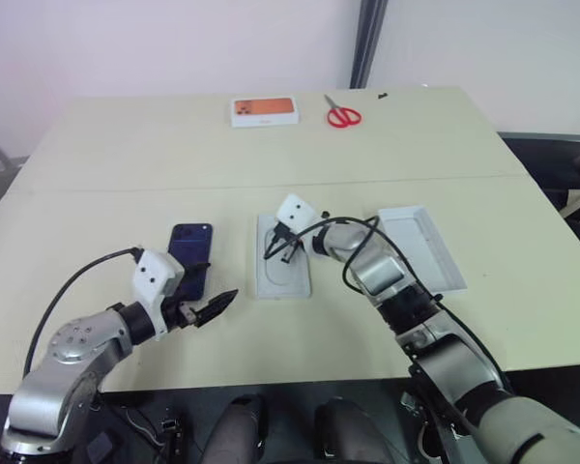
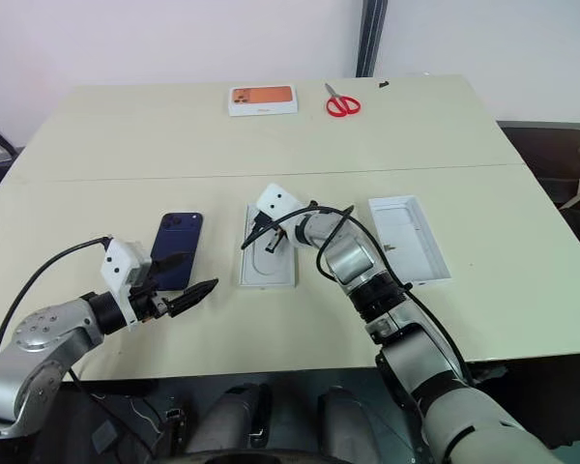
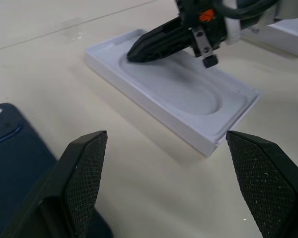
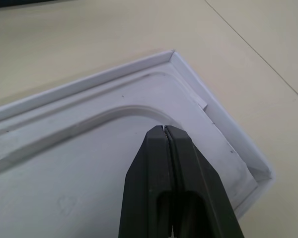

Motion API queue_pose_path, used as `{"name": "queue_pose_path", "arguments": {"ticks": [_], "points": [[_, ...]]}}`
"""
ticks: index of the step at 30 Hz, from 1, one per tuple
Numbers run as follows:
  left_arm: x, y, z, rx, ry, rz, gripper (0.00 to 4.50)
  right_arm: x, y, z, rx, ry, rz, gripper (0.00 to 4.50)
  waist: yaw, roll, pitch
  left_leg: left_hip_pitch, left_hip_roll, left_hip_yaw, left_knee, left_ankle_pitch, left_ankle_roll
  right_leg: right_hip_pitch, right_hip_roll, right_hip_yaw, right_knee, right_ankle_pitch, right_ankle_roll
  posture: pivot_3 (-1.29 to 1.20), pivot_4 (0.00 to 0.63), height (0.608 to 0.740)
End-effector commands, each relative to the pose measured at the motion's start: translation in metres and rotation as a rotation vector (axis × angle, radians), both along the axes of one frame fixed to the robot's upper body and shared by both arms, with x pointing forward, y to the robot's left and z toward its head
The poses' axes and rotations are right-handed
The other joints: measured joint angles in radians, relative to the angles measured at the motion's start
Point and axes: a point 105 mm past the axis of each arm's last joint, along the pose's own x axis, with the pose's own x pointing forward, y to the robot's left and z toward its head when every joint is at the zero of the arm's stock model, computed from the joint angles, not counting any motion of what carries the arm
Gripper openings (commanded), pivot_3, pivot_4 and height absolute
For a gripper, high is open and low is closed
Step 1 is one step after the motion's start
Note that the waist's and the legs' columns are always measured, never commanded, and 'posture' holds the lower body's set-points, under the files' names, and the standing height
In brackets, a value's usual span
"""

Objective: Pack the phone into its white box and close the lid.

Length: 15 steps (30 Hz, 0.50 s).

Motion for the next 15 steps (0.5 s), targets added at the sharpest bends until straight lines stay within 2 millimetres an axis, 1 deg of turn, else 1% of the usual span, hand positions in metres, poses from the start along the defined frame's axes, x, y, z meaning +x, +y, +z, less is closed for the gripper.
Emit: {"name": "queue_pose_path", "arguments": {"ticks": [1, 2, 5, 7, 9, 11, 12, 14, 15], "points": [[-0.004, -0.005, 0.006, 0.003, -0.046, -0.027, 4.03, -0.001, 0.003, 0.007, -0.021, -0.05, 0.024, 0.03, 0.0, 0.0, 0.0, 0.0, 0.0, 0.0, 0.0, 0.0, 0.0, 0.0, 0.0, 0.0, 0.0, 0.0, 0.0, 0.0, 0.15, 0.74], [-0.004, -0.005, 0.006, 0.003, -0.047, -0.026, 4.03, -0.002, 0.003, 0.01, -0.019, -0.064, 0.034, 0.03, 0.0, 0.0, 0.0, 0.0, 0.0, 0.0, 0.0, -0.003, 0.005, 0.0, 0.0, 0.0, 0.0, 0.0, 0.0, 0.0, 0.15, 0.74], [-0.002, -0.004, 0.007, -0.016, -0.046, 0.0, 4.03, -0.012, 0.001, 0.031, 0.038, -0.135, 0.098, 0.03, 0.003, 0.0, 0.0, 0.0, 0.0, 0.0, 0.0, -0.003, 0.005, 0.0, 0.0, 0.0, 0.0, 0.0, 0.0, 0.0, 0.15, 0.74], [0.001, -0.003, 0.011, -0.047, -0.043, 0.019, 4.03, -0.024, -0.004, 0.044, 0.089, -0.143, 0.148, 0.03, 0.003, 0.0, 0.0, 0.0, 0.0, 0.0, 0.001, -0.004, 0.006, 0.0, 0.0, 0.0, 0.0, 0.0, 0.0, 0.0, 0.15, 0.74], [0.003, -0.004, 0.014, -0.072, -0.04, 0.028, 4.03, -0.036, -0.024, 0.052, 0.129, -0.107, 0.163, 0.03, 0.006, 0.0, 0.0, 0.0, 0.0, 0.0, 0.001, -0.004, 0.007, 0.0, 0.0, 0.0, 0.0, 0.0, 0.0, 0.0, 0.15, 0.74], [0.003, -0.005, 0.014, -0.075, -0.04, 0.027, 4.03, -0.045, -0.039, 0.054, 0.149, -0.063, 0.158, 0.03, 0.006, 0.0, 0.0, 0.0, 0.0, 0.0, 0.001, -0.005, 0.008, 0.001, 0.0, -0.001, 0.0, 0.0, 0.0, 0.0, 0.15, 0.74], [0.004, -0.005, 0.011, -0.076, -0.02, 0.032, 4.03, -0.052, -0.046, 0.054, 0.169, -0.025, 0.161, 0.27, 0.005, 0.0, 0.0, 0.0, 0.0, 0.0, 0.002, -0.005, 0.008, 0.001, 0.0, -0.001, 0.0, 0.0, 0.0, 0.0, 0.15, 0.74], [0.007, -0.003, 0.006, -0.086, 0.013, 0.055, 4.03, -0.063, -0.056, 0.054, 0.192, 0.024, 0.176, 0.92, 0.005, 0.0, 0.0, 0.0, 0.0, -0.001, 0.001, -0.005, 0.008, 0.002, 0.0, 0.0, 0.0, 0.0, 0.0, 0.0, 0.15, 0.74], [0.009, -0.002, 0.005, -0.093, 0.025, 0.069, 4.03, -0.068, -0.058, 0.054, 0.197, 0.037, 0.185, 1.45, 0.005, 0.0, 0.0, 0.0, 0.0, -0.001, 0.001, -0.005, 0.009, 0.002, 0.0, 0.0, 0.0, 0.0, 0.0, 0.0, 0.15, 0.74]]}}
